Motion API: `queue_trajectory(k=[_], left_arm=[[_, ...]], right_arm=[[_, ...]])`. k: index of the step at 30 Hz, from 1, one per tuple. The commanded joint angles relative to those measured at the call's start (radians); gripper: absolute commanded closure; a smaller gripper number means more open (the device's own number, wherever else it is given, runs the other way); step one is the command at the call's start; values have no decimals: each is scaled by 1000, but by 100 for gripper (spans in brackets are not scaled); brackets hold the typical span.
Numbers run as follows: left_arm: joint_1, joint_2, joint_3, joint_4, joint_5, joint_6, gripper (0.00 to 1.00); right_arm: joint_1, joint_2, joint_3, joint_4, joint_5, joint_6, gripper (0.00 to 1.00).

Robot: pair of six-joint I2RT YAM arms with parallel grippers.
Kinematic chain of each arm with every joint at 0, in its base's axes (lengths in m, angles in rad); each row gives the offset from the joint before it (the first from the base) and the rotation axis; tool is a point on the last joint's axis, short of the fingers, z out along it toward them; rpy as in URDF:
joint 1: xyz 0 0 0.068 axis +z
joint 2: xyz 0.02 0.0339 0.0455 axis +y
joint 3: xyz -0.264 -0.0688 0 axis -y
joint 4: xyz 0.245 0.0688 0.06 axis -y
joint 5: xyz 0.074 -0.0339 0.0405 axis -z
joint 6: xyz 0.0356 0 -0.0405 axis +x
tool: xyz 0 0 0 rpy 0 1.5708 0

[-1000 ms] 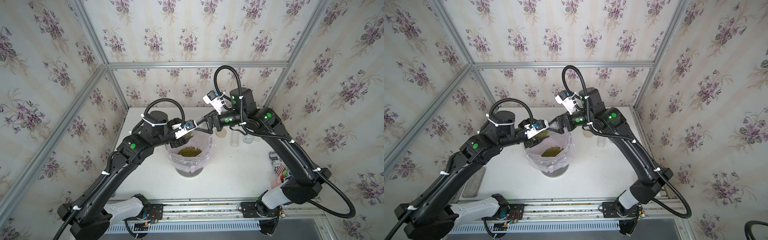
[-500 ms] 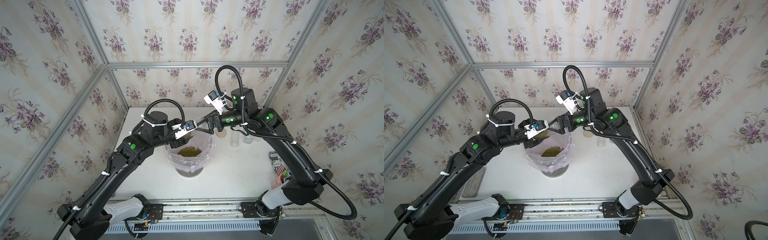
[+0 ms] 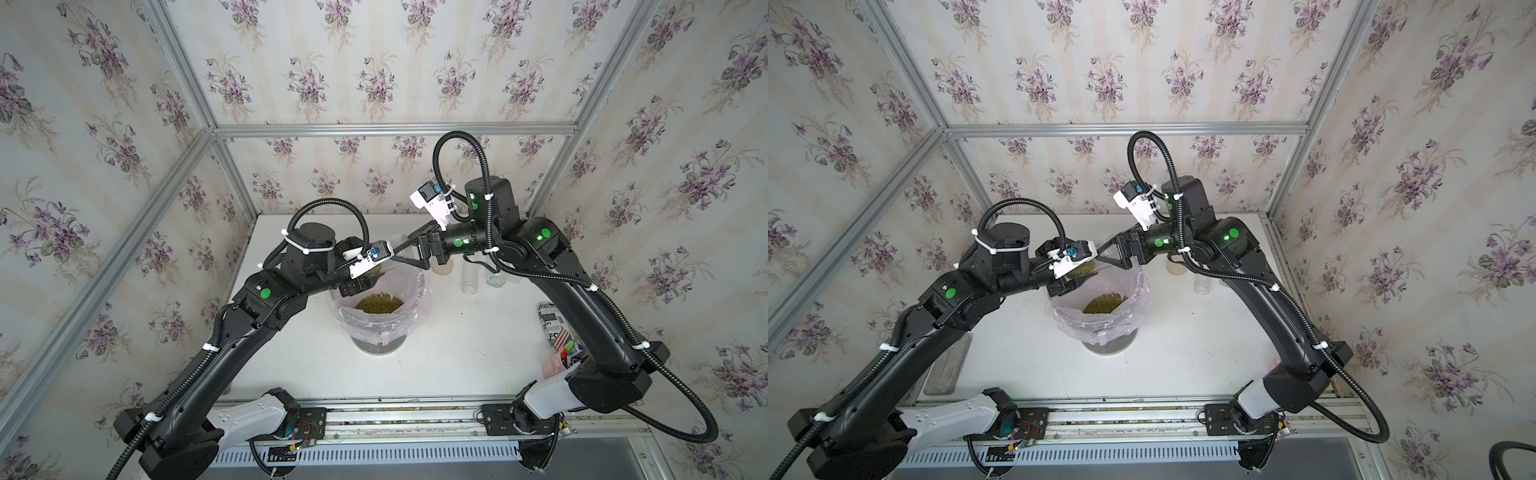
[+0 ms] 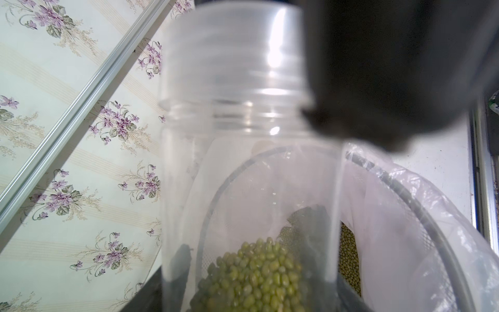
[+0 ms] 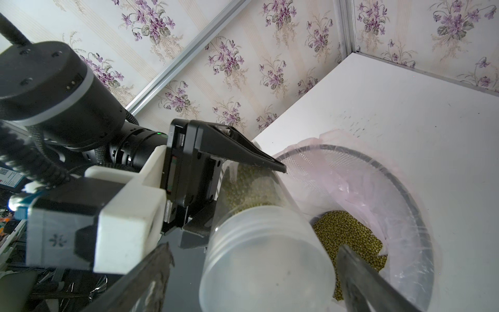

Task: Empty moldy mung beans from jars
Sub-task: Pick up the jar from the center of the board.

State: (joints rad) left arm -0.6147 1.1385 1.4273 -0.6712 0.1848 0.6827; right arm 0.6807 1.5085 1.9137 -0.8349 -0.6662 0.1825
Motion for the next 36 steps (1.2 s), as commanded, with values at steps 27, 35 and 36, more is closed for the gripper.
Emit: queue_trajectory(k=[27, 35, 36], left_arm=[[1, -18, -8, 44, -2, 7, 100], [2, -16, -9, 46, 5, 5, 100], [1, -14, -10, 46, 8, 4, 100]], right_arm=[[-43, -53, -71, 66, -91, 7, 20], [-44, -50, -79, 79, -100, 14, 20], [-44, -49, -79, 80, -101, 15, 20]])
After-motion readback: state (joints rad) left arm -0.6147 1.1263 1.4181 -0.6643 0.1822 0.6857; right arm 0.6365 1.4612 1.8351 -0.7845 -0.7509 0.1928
